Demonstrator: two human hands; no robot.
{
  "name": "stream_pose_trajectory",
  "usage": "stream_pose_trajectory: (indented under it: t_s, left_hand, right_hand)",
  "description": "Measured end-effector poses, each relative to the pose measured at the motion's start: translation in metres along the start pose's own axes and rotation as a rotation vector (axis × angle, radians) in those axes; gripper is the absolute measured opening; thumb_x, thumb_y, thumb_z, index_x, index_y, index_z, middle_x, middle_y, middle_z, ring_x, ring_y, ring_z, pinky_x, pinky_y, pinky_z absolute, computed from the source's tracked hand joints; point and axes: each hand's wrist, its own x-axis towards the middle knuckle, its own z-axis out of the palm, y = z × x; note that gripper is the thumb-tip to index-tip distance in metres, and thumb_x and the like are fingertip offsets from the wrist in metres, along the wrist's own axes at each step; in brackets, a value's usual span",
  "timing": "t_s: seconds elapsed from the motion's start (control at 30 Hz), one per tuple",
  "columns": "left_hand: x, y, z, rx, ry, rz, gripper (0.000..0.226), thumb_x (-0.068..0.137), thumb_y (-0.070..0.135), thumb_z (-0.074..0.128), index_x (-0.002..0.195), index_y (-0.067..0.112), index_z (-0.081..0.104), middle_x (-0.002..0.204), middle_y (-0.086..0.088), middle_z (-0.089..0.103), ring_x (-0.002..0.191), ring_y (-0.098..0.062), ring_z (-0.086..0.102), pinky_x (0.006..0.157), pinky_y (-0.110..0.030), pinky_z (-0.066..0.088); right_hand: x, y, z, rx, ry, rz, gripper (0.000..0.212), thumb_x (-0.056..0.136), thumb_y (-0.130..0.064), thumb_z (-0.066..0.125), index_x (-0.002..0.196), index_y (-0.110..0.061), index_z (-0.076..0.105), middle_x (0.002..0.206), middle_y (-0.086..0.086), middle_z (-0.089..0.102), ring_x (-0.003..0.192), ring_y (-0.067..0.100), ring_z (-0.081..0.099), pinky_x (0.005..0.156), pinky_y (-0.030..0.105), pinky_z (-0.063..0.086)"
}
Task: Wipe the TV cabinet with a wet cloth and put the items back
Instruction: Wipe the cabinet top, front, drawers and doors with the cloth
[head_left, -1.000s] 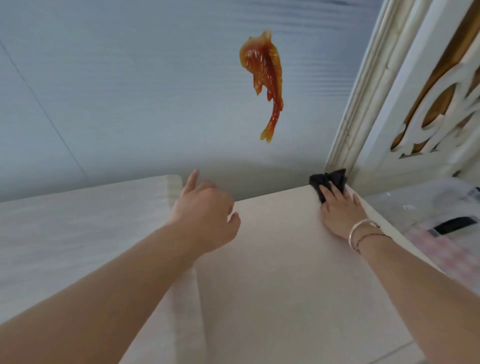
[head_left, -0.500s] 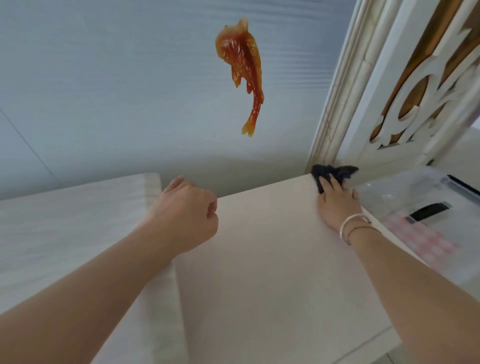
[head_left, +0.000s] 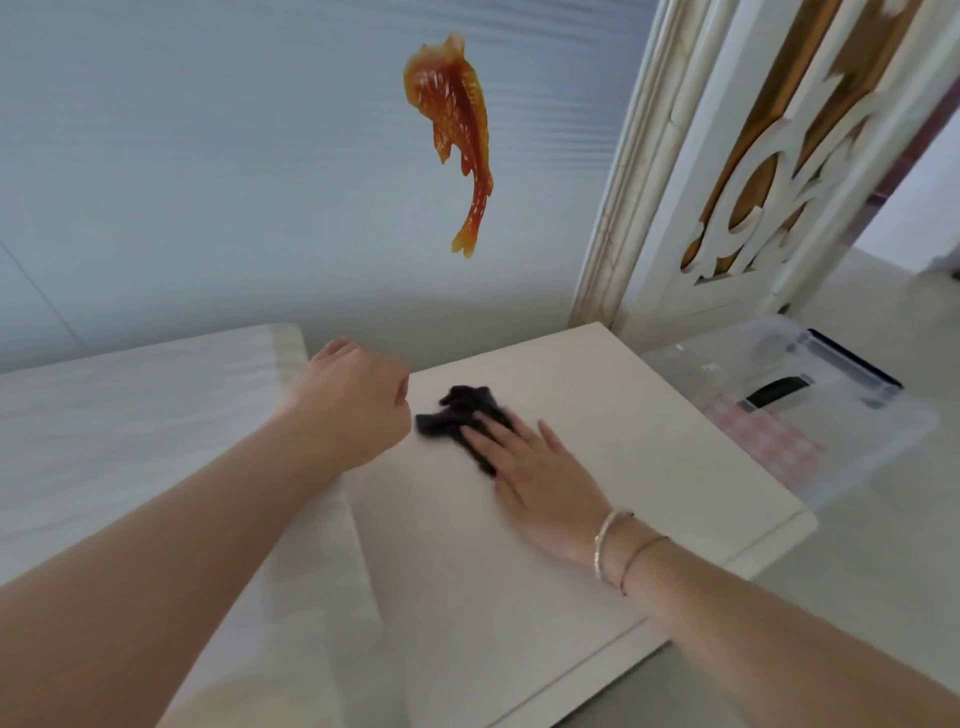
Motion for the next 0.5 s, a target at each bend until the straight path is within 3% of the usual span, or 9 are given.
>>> stream_pose_trajectory:
  t_s: [0.07,0.13,0.2,0.27,0.33,0.37,0.4,0.47,0.5]
  left_hand:
    - [0.000,-0.001,0.001,-0.003,-0.018,-0.008,0.023,0.082,0.013,0.048,0.092,0.018,0.068,0.104,-0.007,0.067,0.111,-0.028,0.052,0.088,-0.025,0.037]
    - [0.000,-0.001,0.002,0.005,-0.023,-0.009,0.022,0.081,0.014,0.048,0.091,0.019,0.068,0.104,-0.008,0.067,0.110,-0.030,0.052,0.086,-0.026,0.039]
    - [0.001,-0.001,0.004,0.001,-0.029,-0.016,0.023,0.080,0.013,0.048,0.090,0.019,0.068,0.104,-0.008,0.067,0.110,-0.031,0.053,0.086,-0.027,0.041]
    - [0.003,-0.002,0.004,-0.003,-0.042,-0.014,0.023,0.079,0.013,0.048,0.088,0.020,0.068,0.103,-0.009,0.067,0.109,-0.032,0.053,0.087,-0.029,0.042]
    - [0.003,-0.003,0.004,-0.005,-0.047,-0.002,0.023,0.078,0.012,0.048,0.087,0.019,0.069,0.103,-0.009,0.067,0.108,-0.033,0.054,0.087,-0.030,0.043]
    - [0.002,-0.003,0.003,-0.006,-0.040,0.003,0.023,0.078,0.012,0.049,0.087,0.019,0.069,0.104,-0.010,0.067,0.107,-0.034,0.055,0.088,-0.031,0.044]
    - [0.001,-0.004,0.003,-0.005,-0.032,0.009,0.023,0.078,0.012,0.049,0.087,0.018,0.069,0.104,-0.010,0.068,0.107,-0.034,0.055,0.088,-0.031,0.044]
    - [0.000,-0.004,0.002,0.008,-0.030,0.022,0.022,0.079,0.013,0.049,0.087,0.019,0.069,0.104,-0.009,0.068,0.107,-0.032,0.055,0.089,-0.031,0.044]
    - [0.000,-0.003,0.002,0.018,-0.037,0.030,0.022,0.080,0.013,0.049,0.087,0.019,0.069,0.105,-0.008,0.068,0.107,-0.031,0.055,0.089,-0.030,0.043]
  right_hand:
    - [-0.017,0.064,-0.007,-0.066,0.030,0.316,0.068,0.085,-0.034,0.005,0.152,-0.026,0.014,0.160,-0.005,0.010,0.147,0.017,0.005,0.115,0.047,0.017]
    - [-0.034,0.109,-0.015,-0.120,-0.038,0.601,0.057,0.096,-0.029,0.015,0.152,-0.022,0.010,0.160,0.000,0.008,0.146,0.024,0.009,0.116,0.048,0.016]
    - [-0.035,0.103,-0.015,-0.125,-0.051,0.662,0.058,0.095,-0.030,0.011,0.152,-0.018,0.010,0.160,0.005,0.008,0.144,0.029,0.013,0.115,0.045,0.017]
    - [-0.021,0.052,-0.006,-0.115,0.008,0.498,0.070,0.084,-0.031,0.007,0.150,-0.013,0.021,0.158,0.010,0.018,0.139,0.032,0.027,0.107,0.046,0.027]
    - [-0.013,-0.017,0.006,-0.080,0.085,0.165,0.070,0.080,-0.029,0.016,0.143,-0.010,0.039,0.150,0.013,0.037,0.130,0.034,0.044,0.097,0.048,0.038]
    - [-0.014,-0.050,0.014,-0.048,0.109,0.009,0.065,0.082,-0.028,0.022,0.142,-0.013,0.041,0.149,0.010,0.039,0.133,0.032,0.042,0.102,0.049,0.036]
    - [-0.018,-0.079,0.018,-0.002,0.077,-0.096,0.060,0.086,-0.027,0.027,0.145,-0.018,0.037,0.152,0.005,0.035,0.140,0.029,0.031,0.111,0.049,0.024]
    - [-0.022,-0.102,0.020,0.049,0.015,-0.193,0.056,0.093,-0.027,0.031,0.148,-0.025,0.027,0.157,-0.003,0.024,0.147,0.023,0.009,0.118,0.042,0.003]
    - [-0.022,-0.097,0.017,0.038,0.017,-0.208,0.057,0.092,-0.026,0.030,0.149,-0.027,0.025,0.157,-0.005,0.023,0.147,0.021,0.007,0.117,0.043,0.003]
